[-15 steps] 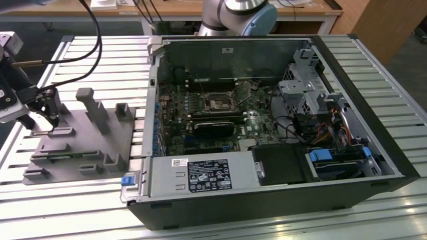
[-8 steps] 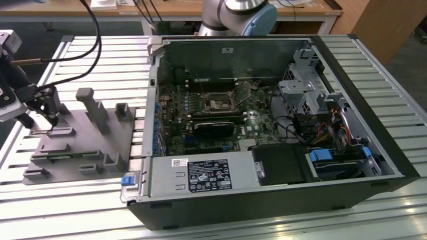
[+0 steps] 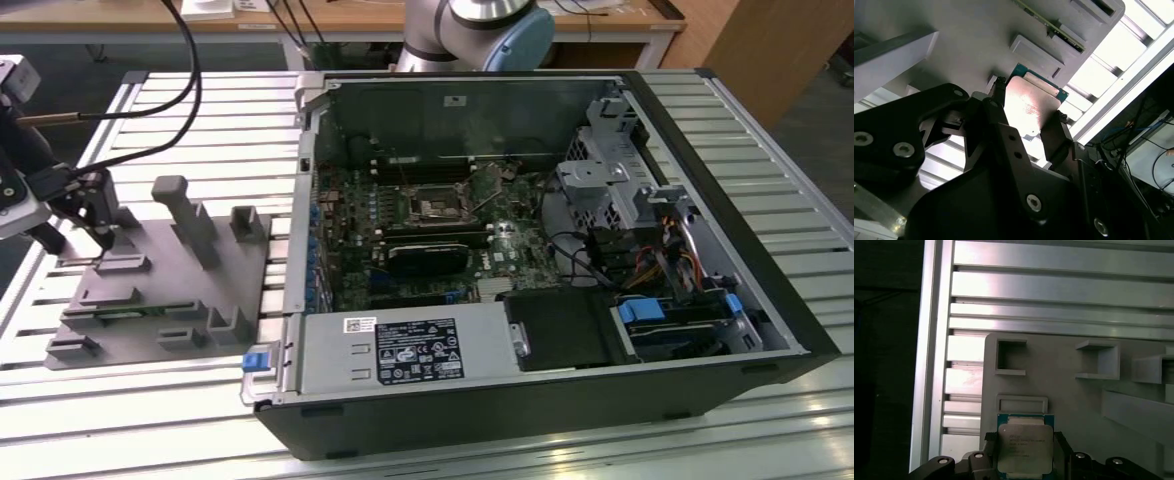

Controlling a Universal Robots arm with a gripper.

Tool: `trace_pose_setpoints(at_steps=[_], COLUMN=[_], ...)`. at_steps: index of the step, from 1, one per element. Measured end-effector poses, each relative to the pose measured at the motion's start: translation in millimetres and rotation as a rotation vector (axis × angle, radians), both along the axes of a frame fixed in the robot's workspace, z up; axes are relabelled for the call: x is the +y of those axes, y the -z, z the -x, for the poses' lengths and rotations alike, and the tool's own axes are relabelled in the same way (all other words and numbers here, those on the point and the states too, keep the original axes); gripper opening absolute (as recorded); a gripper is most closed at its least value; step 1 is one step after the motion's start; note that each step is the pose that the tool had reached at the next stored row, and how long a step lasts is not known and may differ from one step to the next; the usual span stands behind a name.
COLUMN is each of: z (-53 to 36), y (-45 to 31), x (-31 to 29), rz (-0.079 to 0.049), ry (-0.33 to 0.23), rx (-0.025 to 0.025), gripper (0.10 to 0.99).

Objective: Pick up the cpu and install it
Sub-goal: 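Pick up the cpu and move it towards the insertion slot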

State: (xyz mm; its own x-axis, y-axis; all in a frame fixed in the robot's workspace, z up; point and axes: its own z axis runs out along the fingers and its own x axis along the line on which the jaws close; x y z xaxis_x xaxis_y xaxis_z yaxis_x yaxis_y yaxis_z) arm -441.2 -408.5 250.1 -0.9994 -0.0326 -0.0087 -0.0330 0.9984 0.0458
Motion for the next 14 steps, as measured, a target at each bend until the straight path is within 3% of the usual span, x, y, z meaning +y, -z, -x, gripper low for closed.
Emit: trace_pose_setpoints(at_steps=[14], z=[0.0], y=[-8.6], x=[0.0], rz=[0.0], ry=[0.0], rx=[0.0], gripper=[0.533])
